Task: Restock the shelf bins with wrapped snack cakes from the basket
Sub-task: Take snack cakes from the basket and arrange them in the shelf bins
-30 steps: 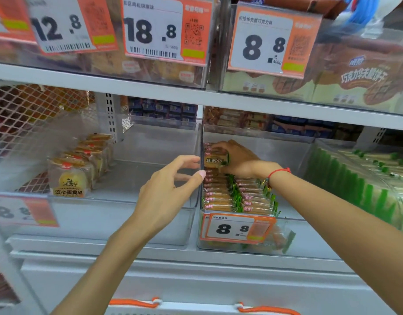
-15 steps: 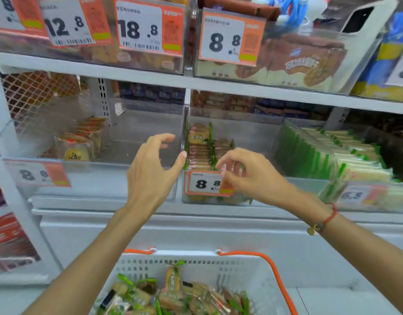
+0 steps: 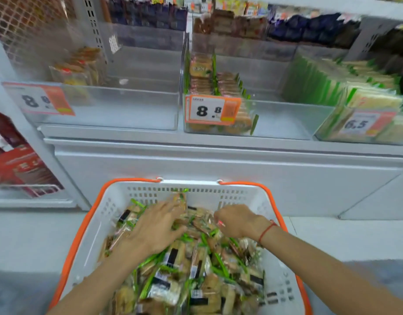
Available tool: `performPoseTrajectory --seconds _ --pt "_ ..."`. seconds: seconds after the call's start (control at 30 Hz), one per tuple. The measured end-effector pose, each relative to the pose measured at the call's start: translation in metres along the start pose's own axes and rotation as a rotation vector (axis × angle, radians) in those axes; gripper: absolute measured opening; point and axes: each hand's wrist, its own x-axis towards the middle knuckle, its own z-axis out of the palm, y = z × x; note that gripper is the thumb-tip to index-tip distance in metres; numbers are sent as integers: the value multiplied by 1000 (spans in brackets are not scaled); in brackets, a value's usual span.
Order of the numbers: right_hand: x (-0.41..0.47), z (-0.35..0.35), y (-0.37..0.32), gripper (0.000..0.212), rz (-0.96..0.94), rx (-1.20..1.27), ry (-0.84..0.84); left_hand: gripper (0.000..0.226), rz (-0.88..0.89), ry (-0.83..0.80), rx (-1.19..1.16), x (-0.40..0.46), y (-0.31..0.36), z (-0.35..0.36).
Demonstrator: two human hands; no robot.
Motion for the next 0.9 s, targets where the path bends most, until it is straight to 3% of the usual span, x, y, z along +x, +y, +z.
performPoseTrajectory --seconds 0.1,0.17,0.23,0.4,0.53,0.63,0.7,0.8,0.9 --pt "6 32 -9 52 -31 189 -195 86 93 -249 -2 -14 -1 26" --pt "5 43 -17 71 -87 381 -288 84 125 -225 11 -20 -5 39" --pt "2 48 -23 74 -110 554 -288 72 126 -148 11 -23 -9 44" --pt "2 54 -21 62 -62 611 -138 65 73 -93 -64 -21 -15 47" --pt "4 50 -11 24 -13 780 2 44 26 -131 -230 -10 -10 37" --pt "1 40 -10 7 -48 856 -38 35 -13 -70 -359 -4 -4 26" --pt "0 32 -13 6 -67 896 -71 33 -16 -68 -449 -2 -1 21" --pt "1 12 -11 8 9 1112 -8 57 -42 -149 -681 2 -1 11" --pt "0 -14 -8 3 223 1450 69 80 -34 -255 -819 3 -2 -4"
